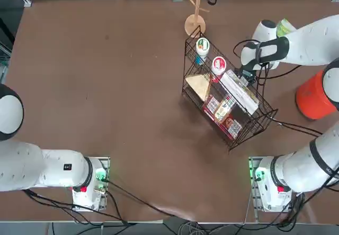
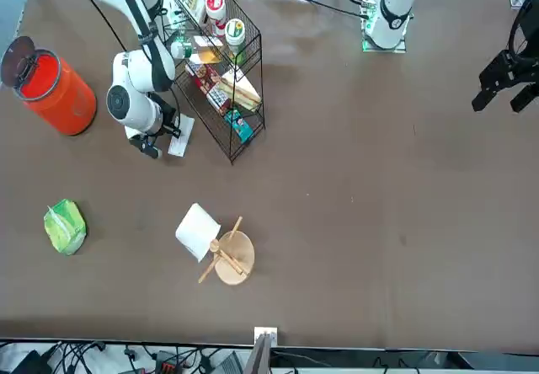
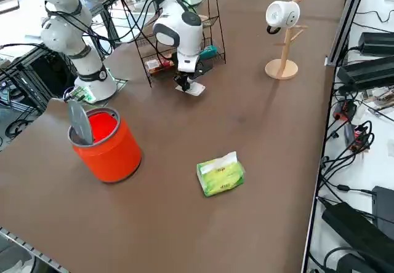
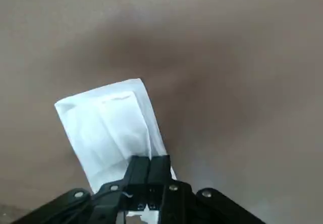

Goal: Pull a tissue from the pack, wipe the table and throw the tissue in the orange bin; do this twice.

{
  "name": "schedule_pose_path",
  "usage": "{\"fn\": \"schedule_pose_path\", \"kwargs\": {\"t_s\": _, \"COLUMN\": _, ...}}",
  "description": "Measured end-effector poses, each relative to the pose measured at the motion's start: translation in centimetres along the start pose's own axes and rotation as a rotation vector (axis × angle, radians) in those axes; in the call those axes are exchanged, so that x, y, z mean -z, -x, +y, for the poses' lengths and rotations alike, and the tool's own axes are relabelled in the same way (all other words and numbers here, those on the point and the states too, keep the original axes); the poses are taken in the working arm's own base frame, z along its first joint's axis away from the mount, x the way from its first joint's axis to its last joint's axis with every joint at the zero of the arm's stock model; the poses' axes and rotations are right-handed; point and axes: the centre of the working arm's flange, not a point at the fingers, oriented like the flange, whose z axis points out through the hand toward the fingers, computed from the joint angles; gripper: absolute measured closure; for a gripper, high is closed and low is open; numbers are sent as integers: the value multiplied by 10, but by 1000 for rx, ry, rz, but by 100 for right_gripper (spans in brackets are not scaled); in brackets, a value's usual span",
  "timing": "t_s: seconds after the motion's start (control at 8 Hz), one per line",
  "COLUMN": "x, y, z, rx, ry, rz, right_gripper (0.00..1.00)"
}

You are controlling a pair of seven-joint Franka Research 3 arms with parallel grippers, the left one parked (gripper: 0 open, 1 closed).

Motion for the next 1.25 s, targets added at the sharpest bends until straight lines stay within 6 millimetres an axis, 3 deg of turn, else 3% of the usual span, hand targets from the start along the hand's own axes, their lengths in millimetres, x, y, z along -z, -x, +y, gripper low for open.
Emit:
{"fn": "schedule_pose_path", "kwargs": {"t_s": 0.5, "x": 3, "y": -3, "z": 15, "rx": 33, "ry": 69, "rz": -32, "right_gripper": 99}}
{"fn": "schedule_pose_path", "kwargs": {"t_s": 1.25, "x": 69, "y": 2, "z": 40, "rx": 40, "ry": 94, "rz": -70, "right_gripper": 99}}
